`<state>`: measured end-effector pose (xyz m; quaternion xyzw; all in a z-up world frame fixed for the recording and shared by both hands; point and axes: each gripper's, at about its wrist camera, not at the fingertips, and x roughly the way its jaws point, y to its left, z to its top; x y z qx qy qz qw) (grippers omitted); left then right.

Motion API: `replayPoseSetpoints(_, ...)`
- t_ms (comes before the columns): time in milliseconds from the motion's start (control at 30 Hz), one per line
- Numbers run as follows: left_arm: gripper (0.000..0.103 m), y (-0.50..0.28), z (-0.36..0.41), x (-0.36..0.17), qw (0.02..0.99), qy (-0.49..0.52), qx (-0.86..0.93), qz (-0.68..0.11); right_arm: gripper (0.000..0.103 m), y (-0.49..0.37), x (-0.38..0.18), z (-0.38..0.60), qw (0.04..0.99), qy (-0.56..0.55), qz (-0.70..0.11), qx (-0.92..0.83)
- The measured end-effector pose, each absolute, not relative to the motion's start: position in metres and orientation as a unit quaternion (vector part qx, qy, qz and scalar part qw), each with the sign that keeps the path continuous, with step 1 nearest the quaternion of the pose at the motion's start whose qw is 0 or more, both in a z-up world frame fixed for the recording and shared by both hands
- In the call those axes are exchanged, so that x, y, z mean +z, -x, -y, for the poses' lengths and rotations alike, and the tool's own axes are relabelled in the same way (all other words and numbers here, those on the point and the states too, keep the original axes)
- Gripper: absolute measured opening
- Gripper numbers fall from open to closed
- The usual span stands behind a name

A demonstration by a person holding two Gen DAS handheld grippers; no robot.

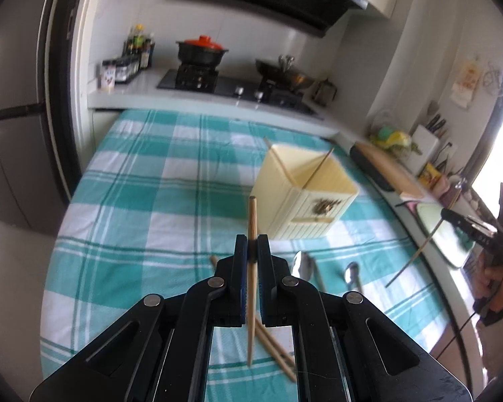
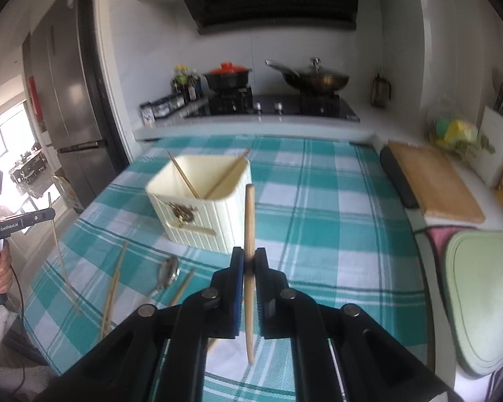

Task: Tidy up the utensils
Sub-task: 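Lift both held chopsticks and carry them above the cream holder, then drop both chopsticks into the cream holder by opening both tools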

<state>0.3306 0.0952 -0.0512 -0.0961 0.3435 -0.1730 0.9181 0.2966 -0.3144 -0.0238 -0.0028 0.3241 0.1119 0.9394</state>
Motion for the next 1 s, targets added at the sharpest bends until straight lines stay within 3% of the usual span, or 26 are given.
replayPoseSetpoints(367,0.004,-0.370,-0.061,0.090,0.960,0.096,-0.183,-0.191,0.007,-0.348,0.061,0.275,0.964,0.034,-0.237,0.113)
replayPoseSetpoints(533,0.004,-0.405,-0.014,0.107,0.981,0.051,-0.146,-0.120,0.007,-0.383,0.088,0.255,0.978,0.022,-0.176,0.107)
replayPoseSetpoints(700,0.004,-0.457,0.017,0.058,0.976,0.060,-0.117,-0.177,0.007,-0.414,0.061,0.242,0.983,0.011,-0.161,0.085)
replayPoseSetpoints(1000,0.005,-0.511,0.025,-0.041,0.914,0.118,-0.124,-0.367,0.009,-0.470,-0.023,0.245,0.935,-0.066,-0.336,0.092)
